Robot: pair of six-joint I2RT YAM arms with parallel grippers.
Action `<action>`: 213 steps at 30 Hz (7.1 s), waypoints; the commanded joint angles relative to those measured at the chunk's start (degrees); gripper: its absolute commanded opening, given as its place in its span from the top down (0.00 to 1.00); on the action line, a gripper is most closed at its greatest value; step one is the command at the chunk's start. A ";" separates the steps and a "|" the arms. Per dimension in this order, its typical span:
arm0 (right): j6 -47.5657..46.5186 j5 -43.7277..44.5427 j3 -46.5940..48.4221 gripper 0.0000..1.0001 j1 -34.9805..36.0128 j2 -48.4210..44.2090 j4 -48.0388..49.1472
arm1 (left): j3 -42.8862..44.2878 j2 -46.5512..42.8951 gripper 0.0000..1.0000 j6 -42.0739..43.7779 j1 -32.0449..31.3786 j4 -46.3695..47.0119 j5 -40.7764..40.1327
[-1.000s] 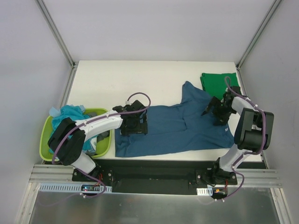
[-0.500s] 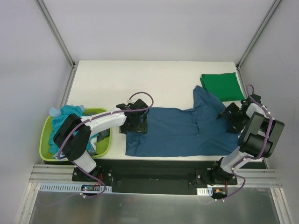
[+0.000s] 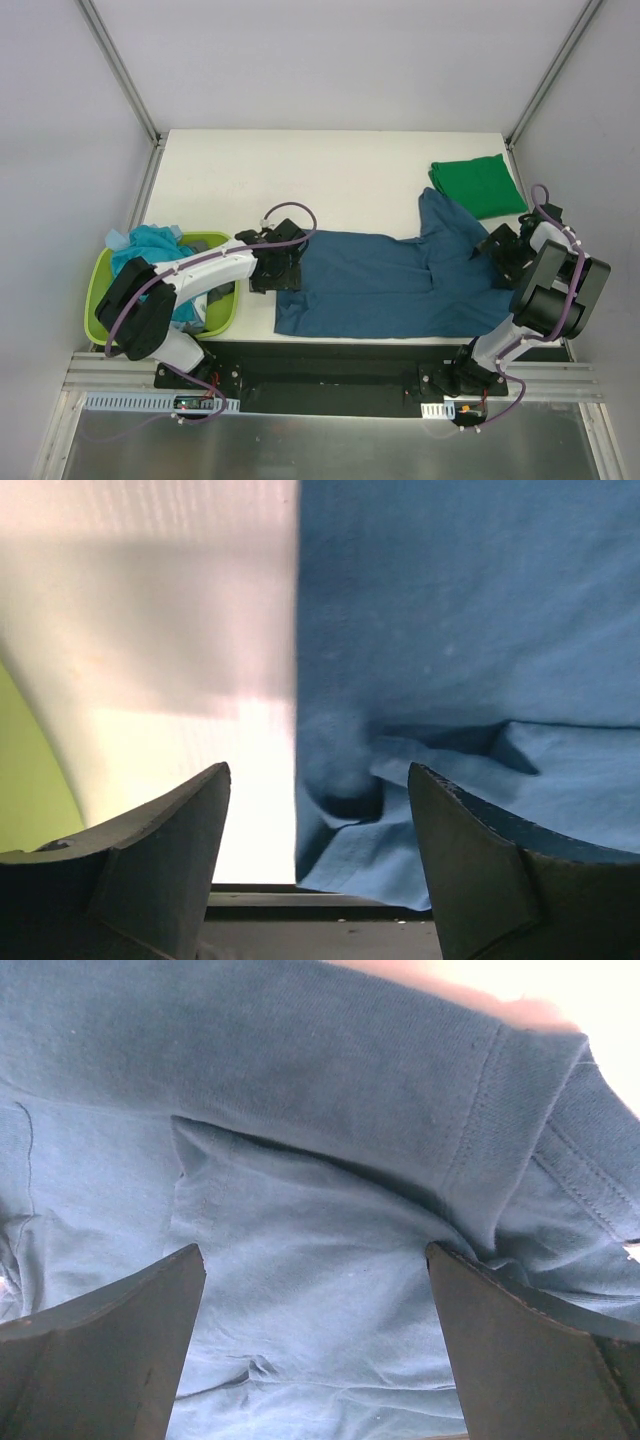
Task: Fold and stack the t-shirts
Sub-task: Fold the flattened tshirt in 1/3 of the way, then grap the side of the flattened tshirt furthest away from the robot with both arms
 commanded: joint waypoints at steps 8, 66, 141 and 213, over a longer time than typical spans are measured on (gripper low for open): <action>-1.82 7.30 -1.31 0.04 -1.03 2.71 -1.29 | -3.31 -0.22 0.52 -0.65 1.17 2.69 6.26; 8.46 39.11 2.98 0.79 34.47 -2.31 -10.25 | -10.25 2.33 1.00 2.16 2.05 5.94 -1.29; -1.30 -6.49 -18.89 0.04 2.82 -47.74 -8.23 | -3.75 -16.56 0.41 4.88 -0.24 4.69 4.10; -59.56 -2.91 66.27 0.04 32.19 37.24 -23.00 | 38.96 37.39 0.49 27.21 27.71 2.60 17.43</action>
